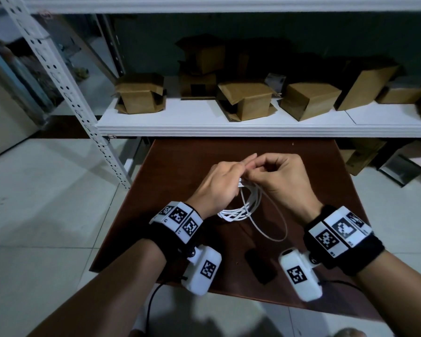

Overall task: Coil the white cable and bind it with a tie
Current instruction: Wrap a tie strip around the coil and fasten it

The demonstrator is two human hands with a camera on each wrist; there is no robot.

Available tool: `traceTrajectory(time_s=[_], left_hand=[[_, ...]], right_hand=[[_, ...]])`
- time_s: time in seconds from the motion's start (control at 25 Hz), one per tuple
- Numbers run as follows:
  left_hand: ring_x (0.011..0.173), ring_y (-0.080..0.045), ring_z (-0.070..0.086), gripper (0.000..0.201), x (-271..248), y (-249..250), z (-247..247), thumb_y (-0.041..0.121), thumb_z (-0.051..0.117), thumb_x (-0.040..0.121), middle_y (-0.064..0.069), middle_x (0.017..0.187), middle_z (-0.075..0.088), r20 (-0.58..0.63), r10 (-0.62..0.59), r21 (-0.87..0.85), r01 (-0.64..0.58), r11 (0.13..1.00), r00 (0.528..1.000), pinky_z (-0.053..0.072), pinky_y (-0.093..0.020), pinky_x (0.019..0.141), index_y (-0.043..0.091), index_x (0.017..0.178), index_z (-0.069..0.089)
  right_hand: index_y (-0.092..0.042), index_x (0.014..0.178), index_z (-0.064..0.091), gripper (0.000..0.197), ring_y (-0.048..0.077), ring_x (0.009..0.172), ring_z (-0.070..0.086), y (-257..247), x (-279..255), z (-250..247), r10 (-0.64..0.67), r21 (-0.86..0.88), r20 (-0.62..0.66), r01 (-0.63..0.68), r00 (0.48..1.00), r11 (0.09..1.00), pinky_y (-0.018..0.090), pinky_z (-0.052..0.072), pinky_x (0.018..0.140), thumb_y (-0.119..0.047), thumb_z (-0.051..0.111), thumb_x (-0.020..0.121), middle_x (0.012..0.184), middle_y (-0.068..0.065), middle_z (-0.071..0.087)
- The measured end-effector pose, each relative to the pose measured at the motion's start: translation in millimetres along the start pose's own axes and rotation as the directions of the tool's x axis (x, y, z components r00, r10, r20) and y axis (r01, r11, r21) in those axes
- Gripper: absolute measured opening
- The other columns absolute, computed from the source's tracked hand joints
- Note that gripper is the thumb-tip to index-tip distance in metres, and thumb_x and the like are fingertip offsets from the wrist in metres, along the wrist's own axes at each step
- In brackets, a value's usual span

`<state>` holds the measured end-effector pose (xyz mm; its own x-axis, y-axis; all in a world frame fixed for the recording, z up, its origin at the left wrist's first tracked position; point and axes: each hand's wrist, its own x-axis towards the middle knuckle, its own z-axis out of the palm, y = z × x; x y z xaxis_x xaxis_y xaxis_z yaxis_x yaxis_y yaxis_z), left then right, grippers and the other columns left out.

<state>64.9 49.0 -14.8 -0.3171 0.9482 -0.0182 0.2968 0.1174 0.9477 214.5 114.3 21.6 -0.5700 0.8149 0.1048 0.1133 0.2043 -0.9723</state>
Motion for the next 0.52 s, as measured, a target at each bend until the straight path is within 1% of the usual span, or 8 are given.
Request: traceTrajectory(time_s=[0.08, 0.12, 0.2, 0.24, 0.32, 0.4, 0.48, 0.52], left_hand=[[0.062, 0.005, 0.068, 0.041, 0.4, 1.5, -0.2, 0.026, 0.036, 0.103, 0.010, 0.145, 0.064, -0.008, 0.043, 0.041, -0.042, 0.998, 0.999, 0.036, -0.017, 0.048, 0.001, 0.111, 0.068], [0.091, 0.008, 0.061, 0.043, 0.3, 2.5, -0.6, 0.025, 0.035, 0.104, 0.010, 0.147, 0.061, -0.009, 0.058, 0.051, -0.057, 0.997, 0.998, 0.039, -0.016, 0.054, 0.003, 0.119, 0.069], [0.105, 0.009, 0.046, 0.047, -1.6, 5.1, -2.0, 0.025, 0.034, 0.106, 0.009, 0.136, 0.065, 0.009, 0.083, 0.086, -0.083, 0.993, 0.997, 0.043, -0.014, 0.066, 0.014, 0.142, 0.064], [0.108, 0.007, 0.048, 0.048, -1.9, 4.4, -2.0, 0.026, 0.034, 0.107, 0.010, 0.132, 0.067, 0.017, 0.097, 0.098, -0.098, 0.990, 0.995, 0.045, -0.014, 0.070, 0.019, 0.146, 0.060], [0.097, -0.004, 0.070, 0.051, -3.7, 4.8, -3.0, 0.032, 0.032, 0.105, 0.007, 0.122, 0.077, 0.008, 0.117, 0.140, -0.117, 0.983, 0.993, 0.051, -0.026, 0.074, 0.027, 0.150, 0.056], [0.068, -0.004, 0.062, 0.049, -0.5, 3.5, -9.5, 0.031, 0.032, 0.108, 0.008, 0.084, 0.074, -0.039, 0.138, 0.230, -0.125, 0.965, 0.990, 0.053, -0.037, 0.074, 0.030, 0.153, 0.052], [0.063, -0.004, 0.059, 0.044, 1.6, 5.2, -15.2, 0.030, 0.034, 0.111, 0.018, 0.062, 0.068, -0.055, 0.131, 0.287, -0.110, 0.952, 0.990, 0.045, -0.031, 0.072, 0.027, 0.147, 0.059], [0.068, -0.009, 0.065, 0.043, 1.2, 6.6, -15.5, 0.032, 0.035, 0.110, 0.026, 0.066, 0.069, -0.045, 0.113, 0.297, -0.095, 0.950, 0.993, 0.042, -0.028, 0.073, 0.025, 0.136, 0.069]], right_hand=[[-0.015, 0.079, 0.081, 0.006, 0.014, 0.070, 0.070, 1.8, 0.3, 0.0, -0.016, -0.076, -0.013, 0.015, 1.000, 0.997, 0.042, 0.063, 0.075, -0.014, 0.083, 0.073, 0.074, 0.007, 0.077], [-0.020, 0.079, 0.081, 0.011, 0.012, 0.070, 0.069, 1.3, 0.1, -0.2, -0.027, -0.114, -0.021, 0.024, 0.999, 0.993, 0.044, 0.062, 0.075, -0.025, 0.082, 0.070, 0.074, 0.004, 0.077], [-0.026, 0.077, 0.081, 0.019, 0.011, 0.069, 0.068, 0.6, 0.2, 0.3, -0.043, -0.175, -0.038, 0.036, 0.998, 0.984, 0.045, 0.061, 0.076, -0.039, 0.077, 0.064, 0.074, 0.000, 0.077], [-0.027, 0.076, 0.081, 0.020, 0.009, 0.068, 0.068, 0.5, 0.5, -0.3, -0.050, -0.198, -0.040, 0.041, 0.998, 0.979, 0.044, 0.061, 0.075, -0.042, 0.076, 0.063, 0.073, -0.003, 0.077], [-0.027, 0.073, 0.080, 0.022, 0.006, 0.065, 0.065, -0.6, 1.4, -1.1, -0.042, -0.234, -0.033, 0.033, 0.999, 0.972, 0.039, 0.058, 0.072, -0.043, 0.075, 0.060, 0.071, -0.005, 0.076], [-0.026, 0.070, 0.079, 0.016, 0.005, 0.061, 0.062, 1.3, 2.9, 0.2, -0.024, -0.250, -0.030, 0.016, 0.999, 0.968, 0.038, 0.057, 0.068, -0.037, 0.078, 0.059, 0.068, -0.004, 0.075], [-0.023, 0.068, 0.078, 0.008, 0.004, 0.057, 0.059, 5.9, 2.8, 1.4, -0.014, -0.246, -0.035, 0.005, 0.999, 0.969, 0.033, 0.053, 0.063, -0.027, 0.082, 0.062, 0.065, -0.001, 0.074], [-0.021, 0.067, 0.077, 0.007, 0.004, 0.056, 0.058, 7.9, 2.0, 1.8, -0.005, -0.242, -0.043, -0.005, 0.999, 0.970, 0.031, 0.051, 0.061, -0.024, 0.083, 0.064, 0.064, 0.000, 0.074]])
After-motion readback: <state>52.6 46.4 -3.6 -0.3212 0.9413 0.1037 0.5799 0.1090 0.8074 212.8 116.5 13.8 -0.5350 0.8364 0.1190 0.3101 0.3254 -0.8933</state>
